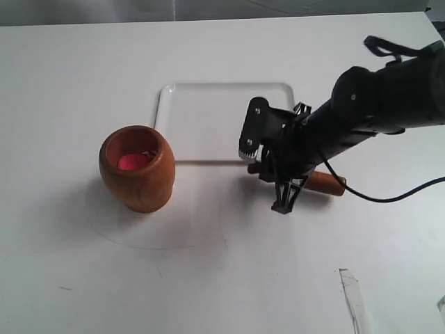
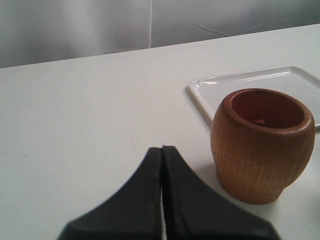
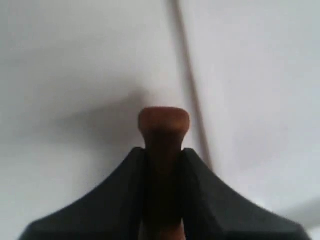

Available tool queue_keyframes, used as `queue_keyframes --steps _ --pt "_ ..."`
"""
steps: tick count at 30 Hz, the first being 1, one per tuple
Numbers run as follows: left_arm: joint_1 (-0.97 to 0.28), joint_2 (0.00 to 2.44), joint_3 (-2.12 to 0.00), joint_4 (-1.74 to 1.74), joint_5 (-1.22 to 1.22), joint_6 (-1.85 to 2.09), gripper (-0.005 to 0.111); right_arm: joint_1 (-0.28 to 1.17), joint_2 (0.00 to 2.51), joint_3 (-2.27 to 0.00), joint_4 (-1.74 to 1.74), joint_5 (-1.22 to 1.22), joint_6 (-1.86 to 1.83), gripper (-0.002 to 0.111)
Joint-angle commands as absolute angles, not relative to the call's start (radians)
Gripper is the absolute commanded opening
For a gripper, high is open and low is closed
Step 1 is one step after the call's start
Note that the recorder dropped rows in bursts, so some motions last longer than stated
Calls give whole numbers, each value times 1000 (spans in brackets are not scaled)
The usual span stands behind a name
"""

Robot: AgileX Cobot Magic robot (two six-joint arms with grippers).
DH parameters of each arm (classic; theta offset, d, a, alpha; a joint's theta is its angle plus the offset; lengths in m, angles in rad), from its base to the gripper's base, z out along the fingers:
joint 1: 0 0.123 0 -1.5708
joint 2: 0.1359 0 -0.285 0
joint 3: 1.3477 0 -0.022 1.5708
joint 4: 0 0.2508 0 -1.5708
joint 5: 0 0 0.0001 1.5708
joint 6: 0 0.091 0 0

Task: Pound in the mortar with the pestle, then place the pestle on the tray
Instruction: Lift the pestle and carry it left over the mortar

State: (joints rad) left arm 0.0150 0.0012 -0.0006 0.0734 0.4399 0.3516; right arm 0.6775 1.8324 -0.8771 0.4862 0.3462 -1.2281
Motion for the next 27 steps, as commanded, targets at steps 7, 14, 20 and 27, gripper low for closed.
queue_keyframes --steps 7,14,20,27 --pt "7 0 0 66 437 343 0 681 1443 -875 773 136 -1203 0" --pt "7 0 0 66 437 343 0 879 1365 -875 848 -136 -1196 0" --pt "7 0 0 66 437 343 0 1092 1445 -875 555 -533 -847 0" --pt "7 0 0 66 437 343 0 1116 1638 -875 88 -1028 -245 0"
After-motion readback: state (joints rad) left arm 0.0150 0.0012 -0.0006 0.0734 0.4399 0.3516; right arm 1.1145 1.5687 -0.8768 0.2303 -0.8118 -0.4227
